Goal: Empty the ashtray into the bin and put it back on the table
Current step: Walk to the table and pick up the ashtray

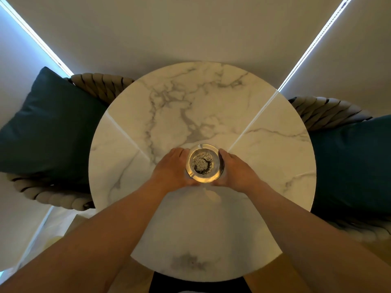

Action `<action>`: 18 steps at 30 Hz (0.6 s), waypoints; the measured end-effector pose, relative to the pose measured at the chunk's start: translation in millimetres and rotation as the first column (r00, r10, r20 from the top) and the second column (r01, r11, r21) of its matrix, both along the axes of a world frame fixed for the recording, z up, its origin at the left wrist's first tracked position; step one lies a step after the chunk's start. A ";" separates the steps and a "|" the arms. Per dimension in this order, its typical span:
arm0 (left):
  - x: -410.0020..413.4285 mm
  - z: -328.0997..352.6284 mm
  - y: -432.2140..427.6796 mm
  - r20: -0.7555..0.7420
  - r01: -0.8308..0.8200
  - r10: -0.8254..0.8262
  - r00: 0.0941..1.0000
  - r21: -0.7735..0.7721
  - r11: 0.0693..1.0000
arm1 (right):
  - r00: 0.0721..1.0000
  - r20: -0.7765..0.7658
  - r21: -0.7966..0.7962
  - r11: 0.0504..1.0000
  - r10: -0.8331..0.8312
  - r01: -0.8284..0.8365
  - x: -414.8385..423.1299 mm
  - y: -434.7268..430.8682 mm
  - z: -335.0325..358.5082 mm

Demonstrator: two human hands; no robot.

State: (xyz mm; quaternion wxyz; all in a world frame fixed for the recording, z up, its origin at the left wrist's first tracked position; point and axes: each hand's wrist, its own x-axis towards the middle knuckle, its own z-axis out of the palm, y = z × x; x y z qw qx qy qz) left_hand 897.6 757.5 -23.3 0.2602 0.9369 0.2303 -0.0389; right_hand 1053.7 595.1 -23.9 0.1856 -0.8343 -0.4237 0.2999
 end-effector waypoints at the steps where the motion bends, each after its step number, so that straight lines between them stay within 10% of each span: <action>1: -4.4 3.2 -2.6 -0.004 -0.007 0.007 1.000 -0.004 1.000 | 1.000 -0.004 0.008 1.000 0.007 -0.007 -3.4 -2.4 3.1; 18: -88.1 27.0 -62.7 -0.031 -0.124 0.123 0.992 -0.020 0.992 | 0.990 -0.043 0.062 0.989 0.138 -0.135 -62.6 -46.0 36.2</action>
